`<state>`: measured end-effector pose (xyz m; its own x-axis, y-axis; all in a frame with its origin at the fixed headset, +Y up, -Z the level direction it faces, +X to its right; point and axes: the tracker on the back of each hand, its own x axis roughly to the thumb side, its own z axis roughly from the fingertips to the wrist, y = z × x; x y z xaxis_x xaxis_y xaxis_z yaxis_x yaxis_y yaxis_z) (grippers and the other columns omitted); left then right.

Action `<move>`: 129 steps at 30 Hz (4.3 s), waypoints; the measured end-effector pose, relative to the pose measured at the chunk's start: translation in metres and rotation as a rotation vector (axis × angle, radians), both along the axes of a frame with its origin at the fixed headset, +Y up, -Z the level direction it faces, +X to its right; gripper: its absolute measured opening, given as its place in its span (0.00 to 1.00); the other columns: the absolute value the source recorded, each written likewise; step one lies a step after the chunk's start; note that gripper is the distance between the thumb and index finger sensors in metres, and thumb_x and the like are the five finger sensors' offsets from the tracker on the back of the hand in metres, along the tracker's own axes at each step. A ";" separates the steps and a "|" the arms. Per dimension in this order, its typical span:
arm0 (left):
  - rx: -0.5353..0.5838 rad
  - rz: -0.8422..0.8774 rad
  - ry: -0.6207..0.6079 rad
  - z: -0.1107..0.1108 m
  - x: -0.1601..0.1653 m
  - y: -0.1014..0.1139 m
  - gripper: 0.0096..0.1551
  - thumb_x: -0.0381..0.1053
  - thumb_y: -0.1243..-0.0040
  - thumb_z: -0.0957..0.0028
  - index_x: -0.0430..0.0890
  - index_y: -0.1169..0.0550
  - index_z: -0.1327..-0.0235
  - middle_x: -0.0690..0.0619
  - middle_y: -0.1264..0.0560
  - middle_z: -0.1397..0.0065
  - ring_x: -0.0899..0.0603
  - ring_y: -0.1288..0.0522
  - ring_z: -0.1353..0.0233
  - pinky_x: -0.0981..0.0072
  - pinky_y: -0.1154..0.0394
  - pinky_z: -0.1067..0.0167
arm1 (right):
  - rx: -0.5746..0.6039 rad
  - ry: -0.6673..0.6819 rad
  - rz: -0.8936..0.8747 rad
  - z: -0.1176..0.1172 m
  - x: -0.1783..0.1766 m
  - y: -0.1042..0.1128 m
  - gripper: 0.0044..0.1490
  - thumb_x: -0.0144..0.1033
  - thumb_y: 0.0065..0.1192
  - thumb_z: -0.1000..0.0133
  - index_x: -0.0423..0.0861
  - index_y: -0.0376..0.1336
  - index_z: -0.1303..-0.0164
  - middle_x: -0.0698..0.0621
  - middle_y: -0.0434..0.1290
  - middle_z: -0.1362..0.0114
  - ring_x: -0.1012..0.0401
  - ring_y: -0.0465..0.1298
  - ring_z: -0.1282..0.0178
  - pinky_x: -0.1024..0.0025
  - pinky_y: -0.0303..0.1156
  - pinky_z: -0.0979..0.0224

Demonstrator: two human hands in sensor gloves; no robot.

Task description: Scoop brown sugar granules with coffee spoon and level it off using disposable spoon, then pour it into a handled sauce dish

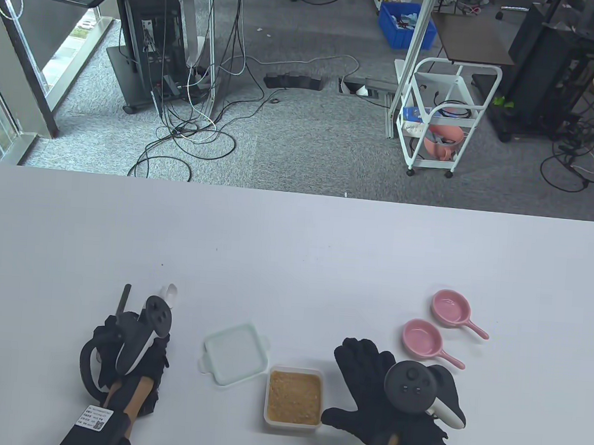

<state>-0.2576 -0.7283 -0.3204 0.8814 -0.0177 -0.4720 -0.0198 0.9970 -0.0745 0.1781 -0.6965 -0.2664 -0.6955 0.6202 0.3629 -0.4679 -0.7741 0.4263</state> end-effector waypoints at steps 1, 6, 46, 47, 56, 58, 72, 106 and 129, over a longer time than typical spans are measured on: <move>0.017 0.015 0.000 0.001 0.000 0.001 0.22 0.69 0.25 0.59 0.61 0.09 0.55 0.64 0.18 0.43 0.47 0.20 0.35 0.44 0.32 0.25 | 0.000 -0.001 -0.001 0.000 0.000 0.000 0.64 0.68 0.65 0.51 0.55 0.35 0.16 0.51 0.32 0.12 0.50 0.27 0.13 0.49 0.20 0.22; 0.127 0.167 -0.015 0.006 -0.001 0.020 0.21 0.69 0.24 0.59 0.62 0.09 0.56 0.65 0.18 0.45 0.49 0.19 0.37 0.45 0.31 0.26 | 0.023 -0.021 -0.028 0.000 0.002 0.003 0.64 0.68 0.65 0.51 0.55 0.36 0.16 0.51 0.33 0.12 0.49 0.28 0.13 0.48 0.20 0.22; 0.179 1.158 -0.684 0.073 0.143 0.044 0.22 0.69 0.24 0.59 0.70 0.13 0.50 0.69 0.10 0.51 0.55 0.14 0.41 0.52 0.26 0.26 | -0.013 -0.087 -0.373 0.027 -0.046 0.005 0.41 0.54 0.68 0.47 0.43 0.64 0.28 0.41 0.71 0.29 0.44 0.72 0.32 0.38 0.53 0.23; 0.175 1.159 -0.685 0.073 0.143 0.043 0.22 0.69 0.24 0.59 0.71 0.14 0.50 0.69 0.10 0.51 0.55 0.14 0.41 0.53 0.26 0.26 | 0.004 -0.107 -0.376 0.027 -0.046 0.005 0.39 0.52 0.68 0.47 0.43 0.65 0.30 0.42 0.73 0.31 0.45 0.74 0.34 0.38 0.55 0.24; 0.163 1.203 -0.684 0.075 0.146 0.041 0.21 0.68 0.25 0.58 0.72 0.14 0.50 0.70 0.15 0.46 0.53 0.20 0.34 0.49 0.31 0.24 | 0.059 -0.157 -0.401 0.032 -0.047 0.007 0.34 0.48 0.70 0.47 0.41 0.68 0.36 0.44 0.77 0.38 0.47 0.77 0.42 0.40 0.59 0.27; 0.160 1.205 -0.685 0.075 0.146 0.041 0.21 0.68 0.25 0.58 0.72 0.14 0.50 0.70 0.15 0.45 0.52 0.21 0.33 0.48 0.32 0.23 | 0.060 -0.152 -0.407 0.033 -0.048 0.006 0.32 0.47 0.69 0.46 0.41 0.68 0.37 0.44 0.77 0.39 0.47 0.77 0.42 0.40 0.59 0.27; 0.140 1.210 -0.675 0.075 0.146 0.039 0.21 0.68 0.26 0.56 0.73 0.15 0.48 0.70 0.17 0.41 0.50 0.22 0.30 0.46 0.33 0.22 | 0.044 -0.141 -0.434 0.030 -0.045 0.005 0.27 0.43 0.66 0.46 0.41 0.70 0.41 0.47 0.80 0.44 0.50 0.80 0.49 0.43 0.65 0.32; -0.069 0.364 -0.984 0.067 0.150 0.027 0.69 0.81 0.33 0.64 0.54 0.46 0.14 0.54 0.48 0.11 0.36 0.43 0.11 0.34 0.50 0.20 | -0.035 -0.281 -0.703 -0.001 0.030 0.016 0.25 0.49 0.64 0.45 0.48 0.71 0.43 0.57 0.79 0.67 0.59 0.75 0.76 0.50 0.73 0.45; -0.166 0.377 -0.993 0.060 0.158 0.012 0.70 0.82 0.32 0.66 0.53 0.45 0.15 0.52 0.46 0.11 0.38 0.42 0.12 0.34 0.50 0.20 | 0.345 -0.156 -0.148 0.011 0.027 0.051 0.27 0.44 0.64 0.45 0.44 0.72 0.40 0.56 0.80 0.67 0.56 0.77 0.75 0.46 0.71 0.40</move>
